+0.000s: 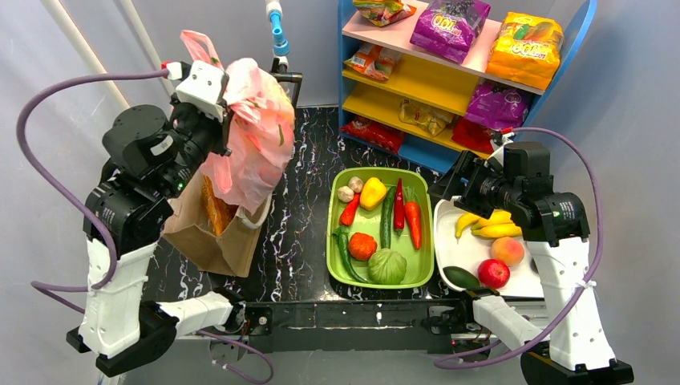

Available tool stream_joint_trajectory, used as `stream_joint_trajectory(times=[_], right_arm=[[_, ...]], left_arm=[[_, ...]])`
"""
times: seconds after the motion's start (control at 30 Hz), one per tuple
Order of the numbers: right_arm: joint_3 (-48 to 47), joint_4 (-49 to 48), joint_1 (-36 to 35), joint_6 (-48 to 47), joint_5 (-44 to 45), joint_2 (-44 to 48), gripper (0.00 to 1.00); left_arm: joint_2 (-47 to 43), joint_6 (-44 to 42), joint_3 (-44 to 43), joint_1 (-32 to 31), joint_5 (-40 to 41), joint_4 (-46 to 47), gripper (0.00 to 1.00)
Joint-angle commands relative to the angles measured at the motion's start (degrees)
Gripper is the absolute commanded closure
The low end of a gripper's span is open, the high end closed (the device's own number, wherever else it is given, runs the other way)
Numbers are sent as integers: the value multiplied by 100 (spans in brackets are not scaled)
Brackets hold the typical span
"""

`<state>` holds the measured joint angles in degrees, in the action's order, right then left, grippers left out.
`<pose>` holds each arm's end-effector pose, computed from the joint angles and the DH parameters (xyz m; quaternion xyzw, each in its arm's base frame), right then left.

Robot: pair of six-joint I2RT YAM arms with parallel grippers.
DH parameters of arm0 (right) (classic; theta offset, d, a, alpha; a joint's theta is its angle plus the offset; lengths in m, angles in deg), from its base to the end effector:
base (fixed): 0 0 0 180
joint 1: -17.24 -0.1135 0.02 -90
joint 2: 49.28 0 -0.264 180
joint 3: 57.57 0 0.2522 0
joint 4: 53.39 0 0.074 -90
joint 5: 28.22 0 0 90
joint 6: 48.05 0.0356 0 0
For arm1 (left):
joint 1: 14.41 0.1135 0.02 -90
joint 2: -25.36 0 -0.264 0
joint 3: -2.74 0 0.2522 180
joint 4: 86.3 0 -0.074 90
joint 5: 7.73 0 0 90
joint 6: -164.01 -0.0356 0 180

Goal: Place the food into the grocery bag and tie it

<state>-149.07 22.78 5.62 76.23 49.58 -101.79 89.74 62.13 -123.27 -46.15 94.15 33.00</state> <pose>0.1376 0.0360 0.4159 0.1286 0.8825 0.2601 0.3702 0.1182 -0.0645 0.5752 0.1907 0.6751 -0.0508 0.7109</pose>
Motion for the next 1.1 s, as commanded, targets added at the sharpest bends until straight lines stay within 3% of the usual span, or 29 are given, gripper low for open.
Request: stream_joint_trajectory(times=[0.0, 0.33, 0.63, 0.77, 1.07], right_arm=[[-48, -234, 28, -17, -110, 4, 13], [-118, -151, 27, -166, -86, 2, 13], [-68, -175, 23, -202, -102, 4, 13], [-40, -172, 28, -200, -110, -5, 13], [12, -185, 28, -167, -160, -13, 13]], left_arm=[[132, -682, -330, -25, 806, 676, 100], [253, -1875, -6, -24, 2146, 1302, 100], [-535, -2676, 2024, -16, 2832, 1781, 100], [-761, -2626, 2824, -11, 3387, 1708, 100], [-1116, -1447, 3716, 46, 3182, 921, 100]])
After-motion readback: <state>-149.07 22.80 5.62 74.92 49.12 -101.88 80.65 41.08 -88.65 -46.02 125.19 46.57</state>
